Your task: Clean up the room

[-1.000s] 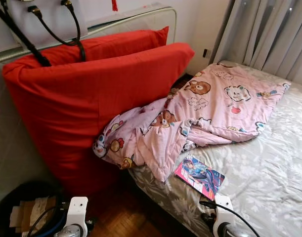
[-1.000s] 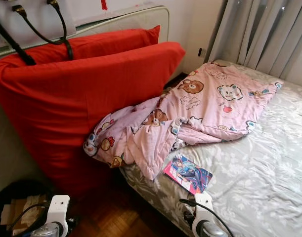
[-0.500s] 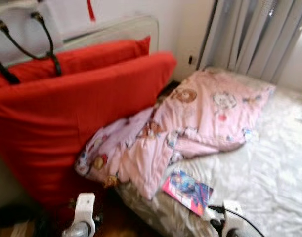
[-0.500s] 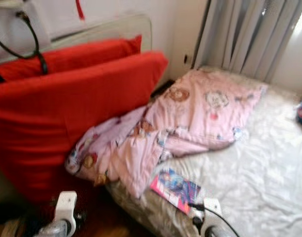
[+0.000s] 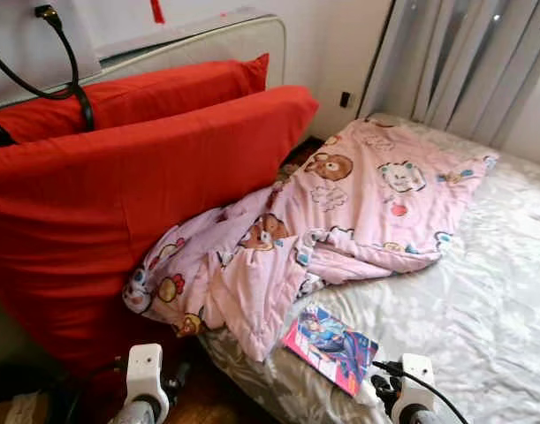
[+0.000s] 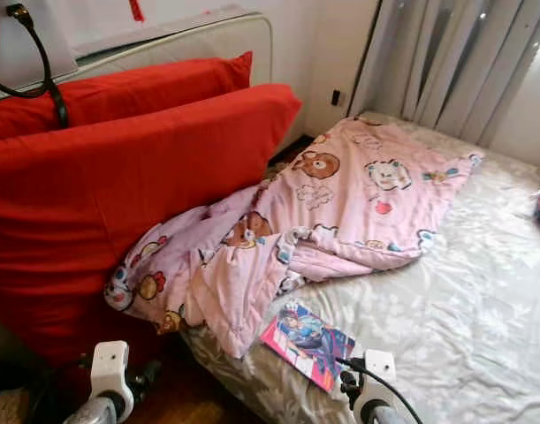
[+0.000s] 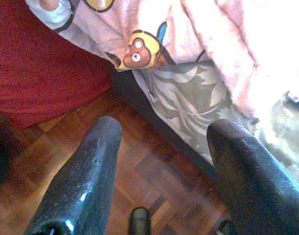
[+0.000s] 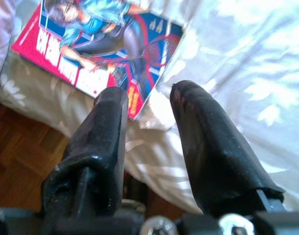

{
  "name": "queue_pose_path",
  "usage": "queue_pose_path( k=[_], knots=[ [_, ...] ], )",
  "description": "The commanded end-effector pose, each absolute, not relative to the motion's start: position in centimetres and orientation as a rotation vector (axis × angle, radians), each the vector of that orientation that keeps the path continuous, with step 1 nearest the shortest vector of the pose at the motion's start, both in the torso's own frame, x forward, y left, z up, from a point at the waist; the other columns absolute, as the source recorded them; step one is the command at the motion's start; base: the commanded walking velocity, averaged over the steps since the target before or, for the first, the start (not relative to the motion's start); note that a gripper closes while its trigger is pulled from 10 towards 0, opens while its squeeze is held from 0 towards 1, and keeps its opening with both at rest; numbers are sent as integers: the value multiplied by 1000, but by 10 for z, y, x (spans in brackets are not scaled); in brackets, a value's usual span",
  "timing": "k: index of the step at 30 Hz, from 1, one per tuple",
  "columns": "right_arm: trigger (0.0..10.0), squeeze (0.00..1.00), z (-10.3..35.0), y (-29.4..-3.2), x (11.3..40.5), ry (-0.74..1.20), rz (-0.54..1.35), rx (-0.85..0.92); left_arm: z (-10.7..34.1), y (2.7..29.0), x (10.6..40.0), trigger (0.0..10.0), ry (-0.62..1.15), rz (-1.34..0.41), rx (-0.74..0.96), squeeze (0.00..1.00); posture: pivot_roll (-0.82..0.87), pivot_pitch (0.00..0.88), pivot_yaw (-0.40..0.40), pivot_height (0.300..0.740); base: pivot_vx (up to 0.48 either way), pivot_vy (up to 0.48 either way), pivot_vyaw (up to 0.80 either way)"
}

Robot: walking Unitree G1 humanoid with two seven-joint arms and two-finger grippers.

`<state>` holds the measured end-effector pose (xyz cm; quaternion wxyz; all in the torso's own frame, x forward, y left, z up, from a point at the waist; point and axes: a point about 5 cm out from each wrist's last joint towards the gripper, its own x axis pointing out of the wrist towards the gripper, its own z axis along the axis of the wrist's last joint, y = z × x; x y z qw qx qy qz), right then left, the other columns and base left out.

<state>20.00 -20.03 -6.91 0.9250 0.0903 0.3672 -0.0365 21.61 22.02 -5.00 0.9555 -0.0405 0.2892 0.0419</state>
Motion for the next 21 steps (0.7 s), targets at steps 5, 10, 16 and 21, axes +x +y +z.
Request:
queue_pose_path(
  k=[5,10,16,21],
  knots=[
    [10000,0,-71,-205,191,710,-137,234,-54,215,207,10000,563,62,-76,0,63,0,-79,740,0,0,0],
    [10000,0,-72,-203,185,686,-71,203,7,204,272,10000,208,-34,-6,0,60,0,-71,740,0,0,0],
    [10000,0,-75,-203,175,667,-114,231,25,206,276,10000,78,-58,40,0,57,0,-67,740,0,0,0],
    [10000,0,-76,-204,168,652,-126,232,24,199,269,10000,50,-91,33,0,57,0,-69,740,0,0,0]
  ],
)
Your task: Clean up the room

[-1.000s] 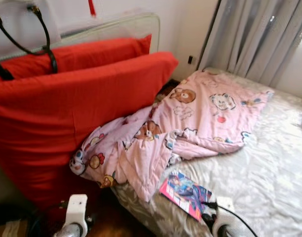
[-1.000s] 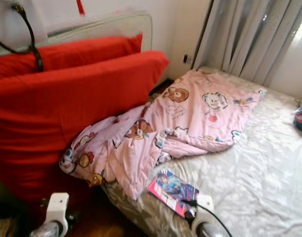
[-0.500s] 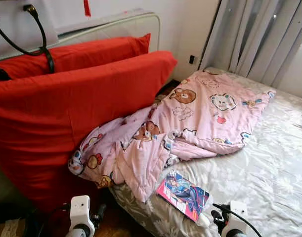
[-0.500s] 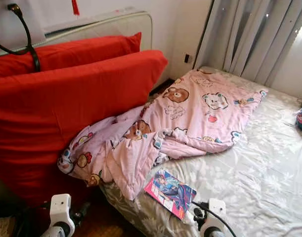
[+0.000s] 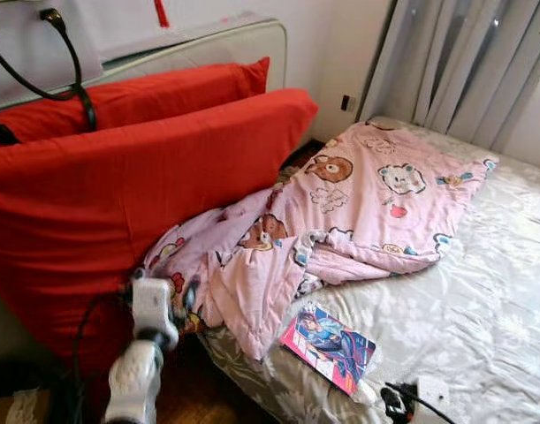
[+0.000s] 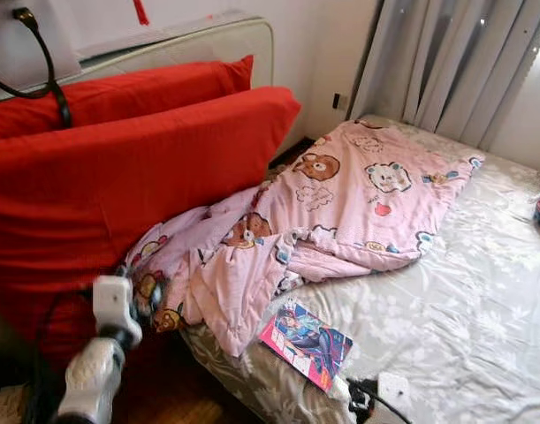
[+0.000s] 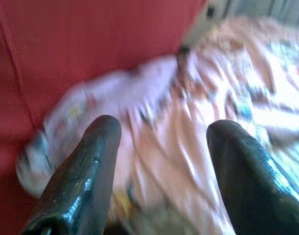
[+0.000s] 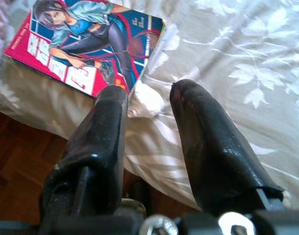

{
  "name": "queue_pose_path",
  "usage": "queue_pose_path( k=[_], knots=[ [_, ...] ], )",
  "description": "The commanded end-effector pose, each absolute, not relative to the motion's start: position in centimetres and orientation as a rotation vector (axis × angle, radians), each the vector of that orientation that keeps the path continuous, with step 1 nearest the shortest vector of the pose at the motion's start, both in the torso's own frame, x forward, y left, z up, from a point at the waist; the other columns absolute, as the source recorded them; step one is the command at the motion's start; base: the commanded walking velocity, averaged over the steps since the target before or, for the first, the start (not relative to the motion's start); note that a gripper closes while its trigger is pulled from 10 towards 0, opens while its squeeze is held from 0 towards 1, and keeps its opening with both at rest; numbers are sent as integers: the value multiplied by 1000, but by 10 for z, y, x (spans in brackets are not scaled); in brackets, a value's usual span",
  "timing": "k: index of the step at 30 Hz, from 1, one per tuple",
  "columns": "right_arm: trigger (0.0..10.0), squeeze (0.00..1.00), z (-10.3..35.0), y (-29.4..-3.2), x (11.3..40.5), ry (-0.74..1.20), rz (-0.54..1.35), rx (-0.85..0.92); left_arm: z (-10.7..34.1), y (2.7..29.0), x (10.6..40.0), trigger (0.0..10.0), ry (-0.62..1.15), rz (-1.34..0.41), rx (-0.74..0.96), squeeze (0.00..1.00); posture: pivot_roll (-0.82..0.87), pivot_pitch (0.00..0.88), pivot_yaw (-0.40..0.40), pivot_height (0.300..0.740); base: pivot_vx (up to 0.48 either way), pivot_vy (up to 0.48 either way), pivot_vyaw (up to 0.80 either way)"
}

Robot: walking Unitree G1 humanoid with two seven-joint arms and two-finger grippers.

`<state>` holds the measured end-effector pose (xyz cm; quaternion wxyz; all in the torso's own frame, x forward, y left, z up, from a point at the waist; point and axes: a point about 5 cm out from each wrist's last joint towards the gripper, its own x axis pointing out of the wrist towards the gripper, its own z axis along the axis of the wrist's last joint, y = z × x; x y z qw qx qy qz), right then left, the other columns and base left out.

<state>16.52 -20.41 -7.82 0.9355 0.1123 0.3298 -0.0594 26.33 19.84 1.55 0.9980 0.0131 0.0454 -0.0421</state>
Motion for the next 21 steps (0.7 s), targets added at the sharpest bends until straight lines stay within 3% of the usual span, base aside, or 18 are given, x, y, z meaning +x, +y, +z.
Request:
queue_pose_path(
  k=[1,3,4,7,11,18,21],
  knots=[
    [10000,0,-76,-205,165,636,-126,238,24,198,263,10000,41,-92,31,0,62,0,-76,740,0,0,0],
    [10000,0,-76,-205,164,632,-126,238,24,198,261,10000,39,-91,34,0,62,0,-76,740,0,0,0],
    [10000,0,-49,-199,208,438,-94,193,23,200,255,10000,36,-69,34,0,73,0,-79,740,0,0,0],
    [10000,0,-15,-189,248,246,-45,156,21,205,247,10000,37,-49,37,0,73,0,-79,740,0,0,0],
    [10000,0,-7,-182,249,187,49,65,21,208,236,10000,45,-57,42,0,81,0,-94,740,0,0,0],
    [10000,0,5,-193,254,113,-33,61,26,210,227,10000,41,-45,40,0,73,0,-95,740,0,0,0],
    [10000,0,-1,-195,244,140,-70,74,29,210,224,10000,41,-34,38,0,73,0,-85,740,0,0,0]
  ],
)
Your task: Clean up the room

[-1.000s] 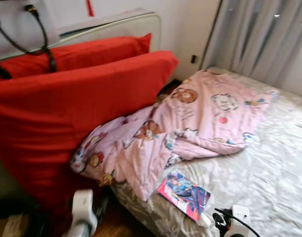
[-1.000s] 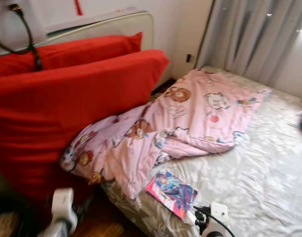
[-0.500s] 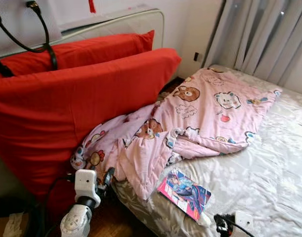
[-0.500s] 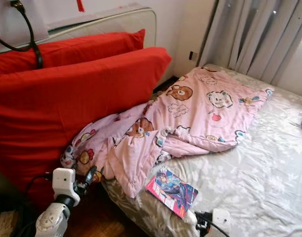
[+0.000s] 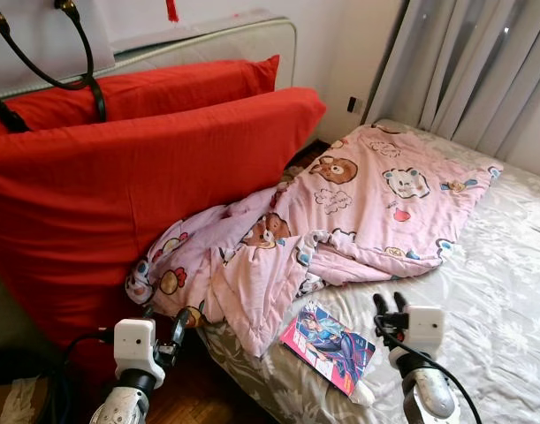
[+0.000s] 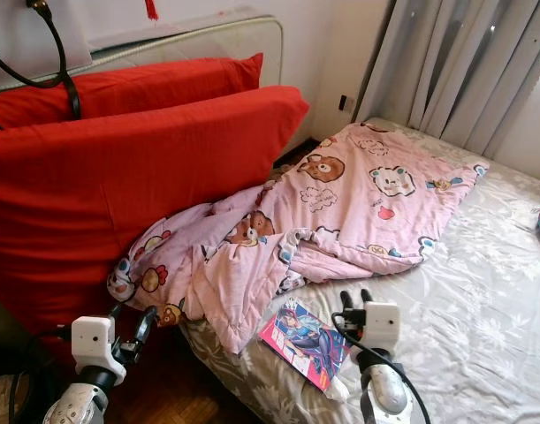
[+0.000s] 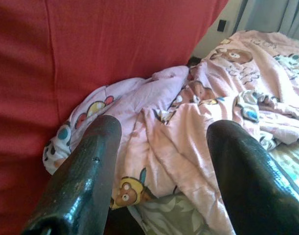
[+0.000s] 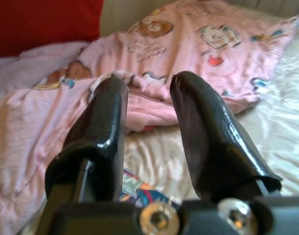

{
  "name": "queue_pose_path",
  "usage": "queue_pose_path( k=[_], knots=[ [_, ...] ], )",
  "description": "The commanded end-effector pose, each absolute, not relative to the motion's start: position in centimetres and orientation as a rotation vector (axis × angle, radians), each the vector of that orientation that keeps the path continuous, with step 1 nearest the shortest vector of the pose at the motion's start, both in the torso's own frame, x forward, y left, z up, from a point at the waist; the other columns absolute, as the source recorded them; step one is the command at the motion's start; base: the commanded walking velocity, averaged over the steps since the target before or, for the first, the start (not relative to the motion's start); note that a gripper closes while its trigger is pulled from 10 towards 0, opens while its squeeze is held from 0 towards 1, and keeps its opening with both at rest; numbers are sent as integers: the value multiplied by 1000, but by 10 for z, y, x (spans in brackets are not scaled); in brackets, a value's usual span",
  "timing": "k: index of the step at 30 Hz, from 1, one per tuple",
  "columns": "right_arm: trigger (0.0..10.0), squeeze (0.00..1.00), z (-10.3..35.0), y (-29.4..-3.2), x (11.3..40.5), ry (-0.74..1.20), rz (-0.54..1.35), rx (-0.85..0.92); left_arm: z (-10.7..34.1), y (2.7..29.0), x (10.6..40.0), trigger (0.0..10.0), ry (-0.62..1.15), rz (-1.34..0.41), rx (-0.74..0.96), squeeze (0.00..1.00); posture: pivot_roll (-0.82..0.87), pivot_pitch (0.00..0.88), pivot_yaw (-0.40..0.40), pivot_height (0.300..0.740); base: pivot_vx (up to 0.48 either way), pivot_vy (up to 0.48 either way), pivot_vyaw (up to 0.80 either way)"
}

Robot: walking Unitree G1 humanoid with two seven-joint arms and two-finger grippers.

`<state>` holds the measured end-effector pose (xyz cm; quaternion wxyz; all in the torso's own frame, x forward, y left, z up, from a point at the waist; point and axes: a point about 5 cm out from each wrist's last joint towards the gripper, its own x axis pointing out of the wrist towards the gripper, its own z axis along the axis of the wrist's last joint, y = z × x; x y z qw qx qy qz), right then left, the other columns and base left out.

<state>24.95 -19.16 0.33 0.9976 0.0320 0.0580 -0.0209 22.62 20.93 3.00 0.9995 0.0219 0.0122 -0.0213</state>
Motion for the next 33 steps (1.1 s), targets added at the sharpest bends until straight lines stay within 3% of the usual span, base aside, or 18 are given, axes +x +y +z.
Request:
queue_pose_path(
  k=[1,7,12,23,33],
  knots=[
    [10000,0,-4,-195,240,149,-78,75,29,211,223,10000,42,-29,35,0,73,0,-83,740,0,0,0],
    [10000,0,-18,-183,233,244,-60,82,35,218,226,10000,60,-25,45,0,71,0,-72,740,0,0,0],
    [10000,0,-17,-182,237,258,-52,76,36,218,228,10000,69,-14,26,0,75,0,-71,705,0,0,0],
    [10000,0,-21,-182,243,325,-39,44,35,219,232,10000,102,-11,10,0,79,0,-75,700,0,0,0],
    [10000,0,-15,-174,248,287,-15,61,37,221,233,10000,111,-7,10,0,80,0,-68,690,0,0,0]
  ],
)
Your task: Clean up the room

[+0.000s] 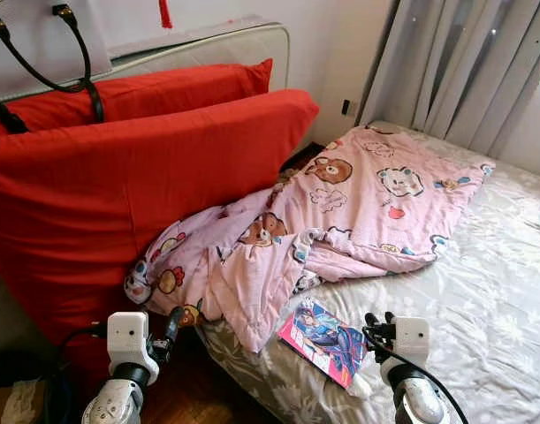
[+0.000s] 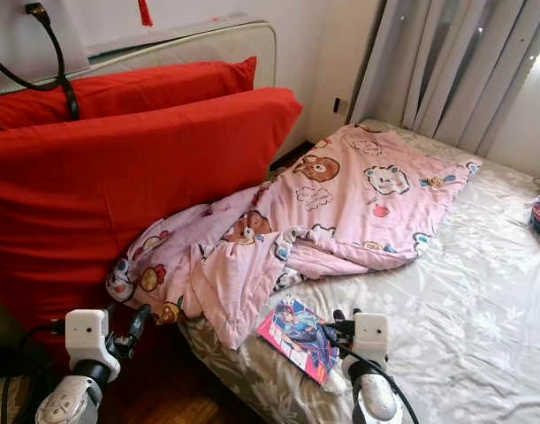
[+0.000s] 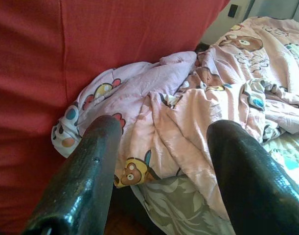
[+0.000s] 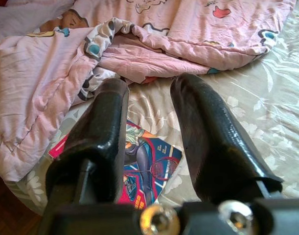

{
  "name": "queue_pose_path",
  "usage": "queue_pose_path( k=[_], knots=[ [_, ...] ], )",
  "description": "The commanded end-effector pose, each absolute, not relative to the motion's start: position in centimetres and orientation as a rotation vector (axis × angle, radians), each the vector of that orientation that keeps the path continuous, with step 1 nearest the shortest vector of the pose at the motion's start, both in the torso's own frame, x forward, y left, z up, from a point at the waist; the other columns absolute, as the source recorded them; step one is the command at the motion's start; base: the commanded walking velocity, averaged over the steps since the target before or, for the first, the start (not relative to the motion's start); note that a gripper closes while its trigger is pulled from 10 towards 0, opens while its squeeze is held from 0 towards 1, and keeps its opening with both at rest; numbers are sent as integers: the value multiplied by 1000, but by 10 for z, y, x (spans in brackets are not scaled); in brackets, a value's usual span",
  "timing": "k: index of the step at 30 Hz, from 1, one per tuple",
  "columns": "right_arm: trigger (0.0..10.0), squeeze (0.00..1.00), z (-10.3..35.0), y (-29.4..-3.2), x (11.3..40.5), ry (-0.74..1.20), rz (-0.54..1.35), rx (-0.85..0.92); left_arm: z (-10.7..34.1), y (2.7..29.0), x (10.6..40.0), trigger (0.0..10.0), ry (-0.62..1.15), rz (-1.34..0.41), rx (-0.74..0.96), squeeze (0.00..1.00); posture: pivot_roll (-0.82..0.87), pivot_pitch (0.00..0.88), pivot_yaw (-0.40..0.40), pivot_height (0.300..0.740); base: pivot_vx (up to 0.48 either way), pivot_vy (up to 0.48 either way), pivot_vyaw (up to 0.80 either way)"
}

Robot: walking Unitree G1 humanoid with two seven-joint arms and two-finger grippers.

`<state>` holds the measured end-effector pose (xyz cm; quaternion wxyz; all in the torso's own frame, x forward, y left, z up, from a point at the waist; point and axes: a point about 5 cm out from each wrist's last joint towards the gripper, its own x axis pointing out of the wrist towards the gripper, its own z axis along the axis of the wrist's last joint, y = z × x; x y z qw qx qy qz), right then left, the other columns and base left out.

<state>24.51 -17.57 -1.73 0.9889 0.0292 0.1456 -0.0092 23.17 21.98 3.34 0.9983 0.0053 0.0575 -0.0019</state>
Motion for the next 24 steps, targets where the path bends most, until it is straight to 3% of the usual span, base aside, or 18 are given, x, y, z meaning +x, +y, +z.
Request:
queue_pose_path(
  k=[1,7,12,24],
  knots=[
    [10000,0,-15,-174,249,288,-14,61,37,221,233,10000,111,-7,10,0,80,0,-67,690,0,0,0],
    [10000,0,-17,-172,249,306,-6,58,37,222,234,10000,114,-6,11,0,80,0,-65,690,0,0,0],
    [10000,0,-19,-169,249,325,9,52,38,221,234,10000,116,-6,10,0,79,0,-62,660,0,0,0],
    [10000,0,-20,-164,247,319,35,74,37,220,234,10000,119,3,10,0,81,0,-68,660,0,0,0]
  ],
)
